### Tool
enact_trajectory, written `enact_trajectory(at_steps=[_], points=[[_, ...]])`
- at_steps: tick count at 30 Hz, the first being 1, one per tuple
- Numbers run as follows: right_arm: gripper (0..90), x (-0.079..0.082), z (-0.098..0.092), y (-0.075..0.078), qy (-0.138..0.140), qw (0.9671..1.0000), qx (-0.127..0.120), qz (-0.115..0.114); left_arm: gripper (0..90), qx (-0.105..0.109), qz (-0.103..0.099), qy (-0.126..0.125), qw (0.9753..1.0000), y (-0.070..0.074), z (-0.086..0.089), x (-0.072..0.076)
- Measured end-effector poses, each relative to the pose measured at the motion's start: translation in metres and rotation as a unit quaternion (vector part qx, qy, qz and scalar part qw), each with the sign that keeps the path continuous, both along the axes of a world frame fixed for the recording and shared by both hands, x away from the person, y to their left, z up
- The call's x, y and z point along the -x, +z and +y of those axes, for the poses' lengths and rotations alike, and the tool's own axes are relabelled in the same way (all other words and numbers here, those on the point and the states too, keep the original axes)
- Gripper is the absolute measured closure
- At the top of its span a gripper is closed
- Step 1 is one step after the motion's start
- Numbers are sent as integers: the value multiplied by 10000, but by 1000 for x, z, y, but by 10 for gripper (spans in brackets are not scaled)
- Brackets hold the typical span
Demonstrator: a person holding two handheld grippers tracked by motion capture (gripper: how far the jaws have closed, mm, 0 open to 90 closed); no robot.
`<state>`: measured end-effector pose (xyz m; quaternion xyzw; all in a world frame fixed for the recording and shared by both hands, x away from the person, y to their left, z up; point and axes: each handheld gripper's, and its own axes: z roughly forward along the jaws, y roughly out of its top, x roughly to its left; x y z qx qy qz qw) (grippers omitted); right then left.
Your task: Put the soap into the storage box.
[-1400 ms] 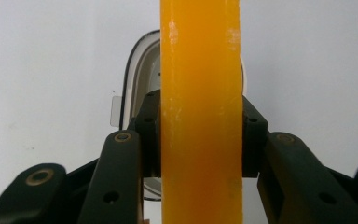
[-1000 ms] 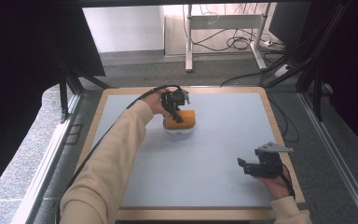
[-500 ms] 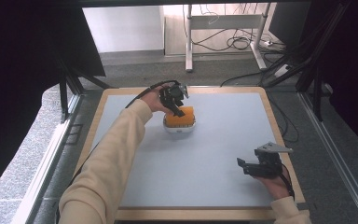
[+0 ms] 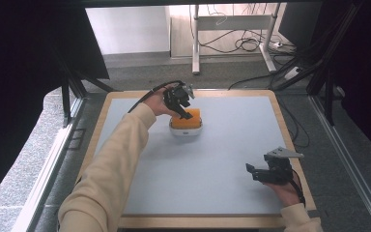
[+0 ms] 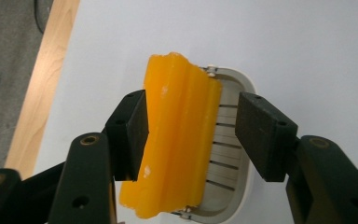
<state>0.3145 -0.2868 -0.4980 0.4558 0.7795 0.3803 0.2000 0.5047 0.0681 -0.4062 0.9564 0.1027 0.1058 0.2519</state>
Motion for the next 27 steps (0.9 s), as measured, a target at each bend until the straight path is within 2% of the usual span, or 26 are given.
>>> enact_trajectory(at_steps=[3,12,21,27], points=[[178,0,0,0,-3,10000,-21,35,435,186,160,-88,9997,3,3,7],[178,0,2,-1,5,10000,10,29,406,342,154,-73,9993,9,16,26],[178,1,5,0,20,10000,19,13,378,545,136,-155,9983,10,26,64],[178,2,5,1,15,10000,19,-4,376,923,29,-313,9952,6,35,95]])
